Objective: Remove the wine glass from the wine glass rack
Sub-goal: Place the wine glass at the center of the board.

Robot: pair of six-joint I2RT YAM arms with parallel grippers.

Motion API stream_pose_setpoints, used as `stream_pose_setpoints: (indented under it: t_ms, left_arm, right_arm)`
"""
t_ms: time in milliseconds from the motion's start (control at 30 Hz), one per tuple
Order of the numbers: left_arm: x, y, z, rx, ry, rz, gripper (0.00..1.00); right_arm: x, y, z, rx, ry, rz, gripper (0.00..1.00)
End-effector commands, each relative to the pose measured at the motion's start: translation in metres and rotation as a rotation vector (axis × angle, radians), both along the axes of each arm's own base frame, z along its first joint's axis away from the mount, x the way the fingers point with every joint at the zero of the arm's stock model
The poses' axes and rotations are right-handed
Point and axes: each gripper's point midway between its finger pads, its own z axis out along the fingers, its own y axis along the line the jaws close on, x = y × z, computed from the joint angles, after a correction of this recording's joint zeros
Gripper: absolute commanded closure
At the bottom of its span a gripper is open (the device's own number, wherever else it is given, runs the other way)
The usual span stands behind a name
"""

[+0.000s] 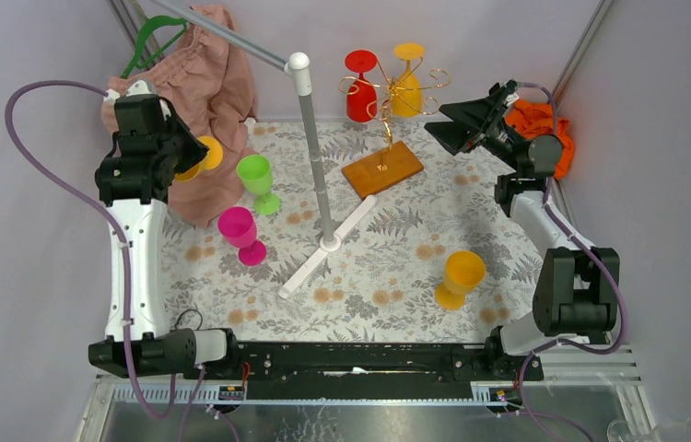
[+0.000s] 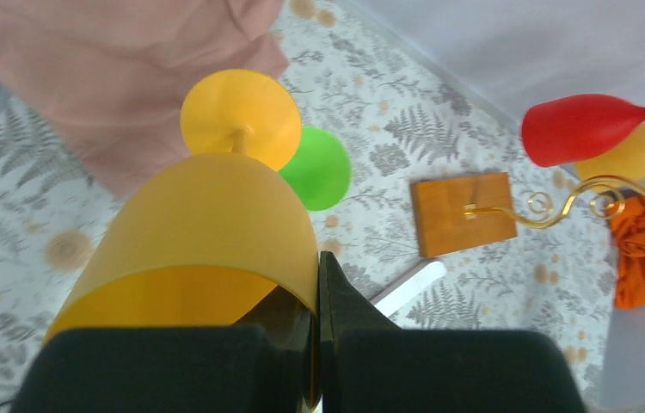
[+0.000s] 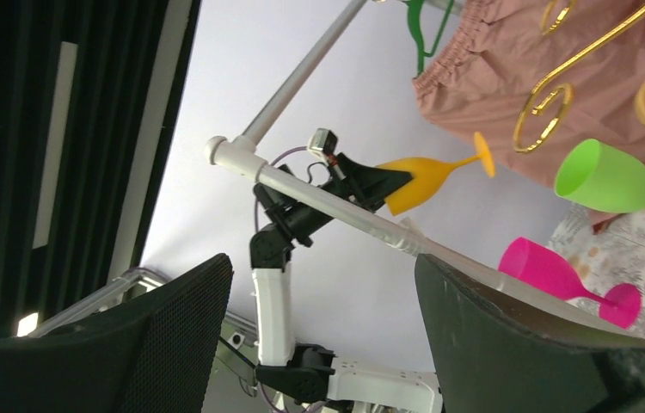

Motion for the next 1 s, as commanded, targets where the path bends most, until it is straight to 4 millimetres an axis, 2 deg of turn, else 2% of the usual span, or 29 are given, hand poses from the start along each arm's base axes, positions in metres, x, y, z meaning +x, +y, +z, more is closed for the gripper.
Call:
stream_pose_setpoints:
  t_ms: [0, 133, 200, 367, 467, 667, 967]
  left_arm:
    - [-0.035, 0.023, -0.018, 0.104, 0.112, 0.079, 1.00]
    - [-0.046, 0.027, -0.039, 0.111, 0.190, 0.101, 1.00]
    - [-0.048, 0.022, -0.050, 0.088, 0.215, 0.084, 1.00]
    - [-0.044, 0.004, -0.092, 0.006, 0.300, -0.007, 1.00]
    - [-0.040, 0.002, -0.109, -0.030, 0.342, -0.024, 1.00]
    - [-0.023, 0.010, -0.122, -0.056, 0.423, -0.025, 1.00]
    - [0.014, 0.041, -0.112, -0.018, 0.484, 0.001, 1.00]
  right_arm:
    - [-0.014, 0.002, 0.004, -0.096, -0.071, -0.001, 0.15]
    - [-0.015, 0.003, 0.003, -0.129, -0.085, -0.011, 0.15]
    - [-0.012, -0.007, 0.002, -0.135, -0.083, -0.038, 0.15]
    - [-0.013, -0.014, -0.001, -0.142, -0.084, -0.052, 0.14]
    - [-0.014, -0.017, -0.003, -0.150, -0.088, -0.058, 0.14]
    - [-0.009, -0.023, -0.011, -0.155, -0.072, -0.073, 0.14]
    - [-0.005, -0.033, -0.016, -0.145, -0.062, -0.090, 0.14]
